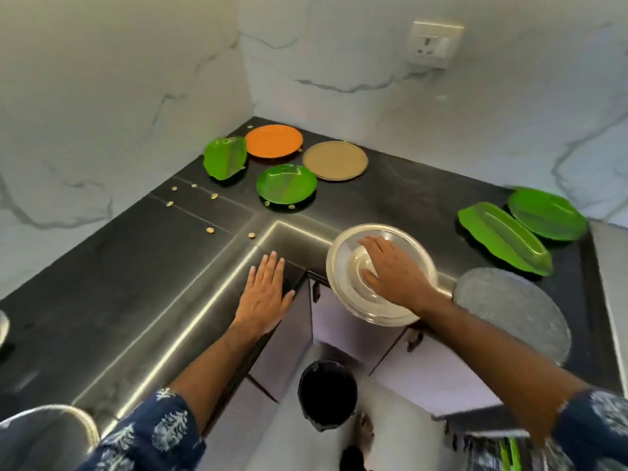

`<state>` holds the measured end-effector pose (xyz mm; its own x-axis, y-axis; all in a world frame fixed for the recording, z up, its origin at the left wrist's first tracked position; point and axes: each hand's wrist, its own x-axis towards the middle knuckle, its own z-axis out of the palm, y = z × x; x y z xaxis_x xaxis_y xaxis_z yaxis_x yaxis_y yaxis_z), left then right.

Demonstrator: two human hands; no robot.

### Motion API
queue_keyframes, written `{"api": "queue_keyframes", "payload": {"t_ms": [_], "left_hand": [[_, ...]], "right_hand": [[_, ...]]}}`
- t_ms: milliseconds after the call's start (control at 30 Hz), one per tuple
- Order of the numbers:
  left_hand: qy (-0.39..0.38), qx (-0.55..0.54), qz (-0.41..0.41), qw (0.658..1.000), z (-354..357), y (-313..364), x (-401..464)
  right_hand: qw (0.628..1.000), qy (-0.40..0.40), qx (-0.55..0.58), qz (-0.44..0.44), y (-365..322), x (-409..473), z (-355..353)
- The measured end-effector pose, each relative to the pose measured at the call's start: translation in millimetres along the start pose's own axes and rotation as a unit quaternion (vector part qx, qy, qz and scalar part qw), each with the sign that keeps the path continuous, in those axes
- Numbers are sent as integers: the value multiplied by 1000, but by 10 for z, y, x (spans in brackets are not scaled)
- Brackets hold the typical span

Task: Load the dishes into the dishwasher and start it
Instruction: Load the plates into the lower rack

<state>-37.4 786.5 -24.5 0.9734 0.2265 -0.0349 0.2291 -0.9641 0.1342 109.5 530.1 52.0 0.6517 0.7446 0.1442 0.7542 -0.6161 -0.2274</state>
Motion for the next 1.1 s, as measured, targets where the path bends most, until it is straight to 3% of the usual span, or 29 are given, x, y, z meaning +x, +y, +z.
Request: {"api": "queue_keyframes", "payload": {"t_ms": [200,333,467,700,800,967,1100], "left_hand": [[-19,1,-78,997,196,-453,349],[16,-9,-90,996,359,-544,415],[19,-24,-89,996,374,-571,420],[22,-33,-94,995,378,-587,420],[18,-38,-95,995,352,-582,423],[13,-43,-96,994,348,-580,424],[28,-63,-81,994,344,-591,421]], "right_hand": [[998,-59,5,-7,172,1378,282],[990,-119,69,22,327,2230,596],[951,-165,226,135,349,2863,867],[880,-81,354,305,354,3314,1212],[816,-96,458,338,398,3352,1190],[630,-96,680,363,385,3073,877],[586,-121,719,354,356,2516,359]]}}
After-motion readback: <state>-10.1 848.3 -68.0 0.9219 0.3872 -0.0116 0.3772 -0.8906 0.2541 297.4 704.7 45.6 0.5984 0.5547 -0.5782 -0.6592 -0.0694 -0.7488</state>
